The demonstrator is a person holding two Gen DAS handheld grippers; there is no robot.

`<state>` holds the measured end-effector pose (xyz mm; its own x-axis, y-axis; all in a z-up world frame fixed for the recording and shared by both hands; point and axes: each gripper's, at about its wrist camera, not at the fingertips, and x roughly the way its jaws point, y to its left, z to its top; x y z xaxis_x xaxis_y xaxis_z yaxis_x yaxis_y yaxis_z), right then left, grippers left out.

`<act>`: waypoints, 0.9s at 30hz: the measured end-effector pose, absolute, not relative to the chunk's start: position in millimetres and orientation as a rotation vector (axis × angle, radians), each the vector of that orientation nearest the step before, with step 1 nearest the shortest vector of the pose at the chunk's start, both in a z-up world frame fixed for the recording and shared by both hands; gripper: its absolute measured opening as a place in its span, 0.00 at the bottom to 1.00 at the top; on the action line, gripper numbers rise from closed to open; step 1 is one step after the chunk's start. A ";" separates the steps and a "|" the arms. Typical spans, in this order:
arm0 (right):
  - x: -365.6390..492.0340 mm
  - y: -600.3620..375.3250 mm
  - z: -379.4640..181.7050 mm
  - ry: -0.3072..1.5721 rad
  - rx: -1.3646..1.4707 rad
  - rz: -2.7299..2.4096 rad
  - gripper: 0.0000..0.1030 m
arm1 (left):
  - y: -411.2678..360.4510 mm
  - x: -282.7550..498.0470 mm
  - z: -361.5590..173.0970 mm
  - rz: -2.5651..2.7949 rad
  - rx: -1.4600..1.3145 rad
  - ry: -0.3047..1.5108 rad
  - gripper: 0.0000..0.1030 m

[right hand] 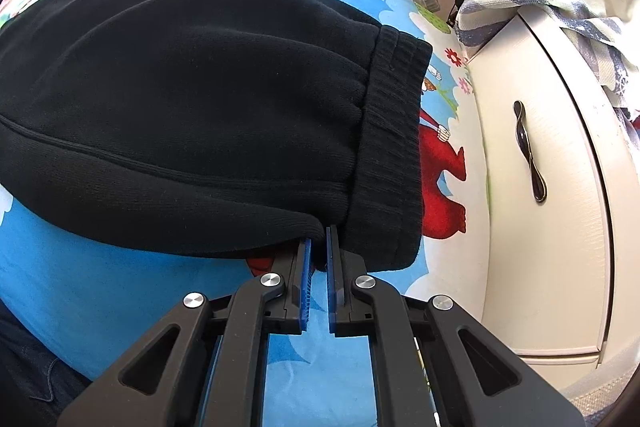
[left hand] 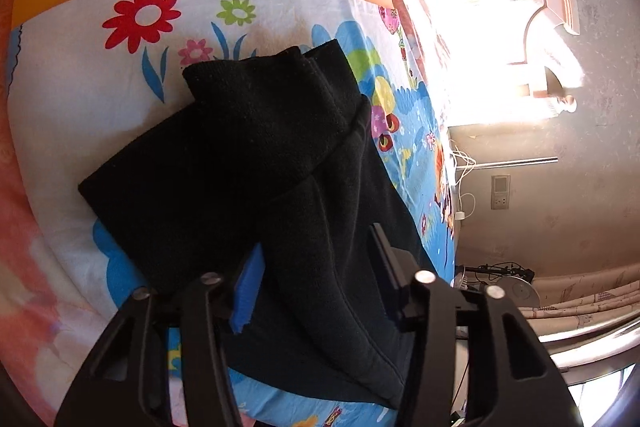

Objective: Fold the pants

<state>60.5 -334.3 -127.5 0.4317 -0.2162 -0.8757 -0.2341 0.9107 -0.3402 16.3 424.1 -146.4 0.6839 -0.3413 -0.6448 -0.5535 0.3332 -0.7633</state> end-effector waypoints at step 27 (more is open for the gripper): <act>61.5 -347.0 -125.0 1.154 -0.411 -0.029 0.03 | 423.8 -47.4 -138.2 0.483 -1.147 0.945 0.29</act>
<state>61.5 -347.0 -125.0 0.4130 -0.2310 -0.8810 -0.1867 0.9253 -0.3301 -47.4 423.8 -138.2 0.5426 -0.1310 -0.8297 -0.7495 0.3706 -0.5486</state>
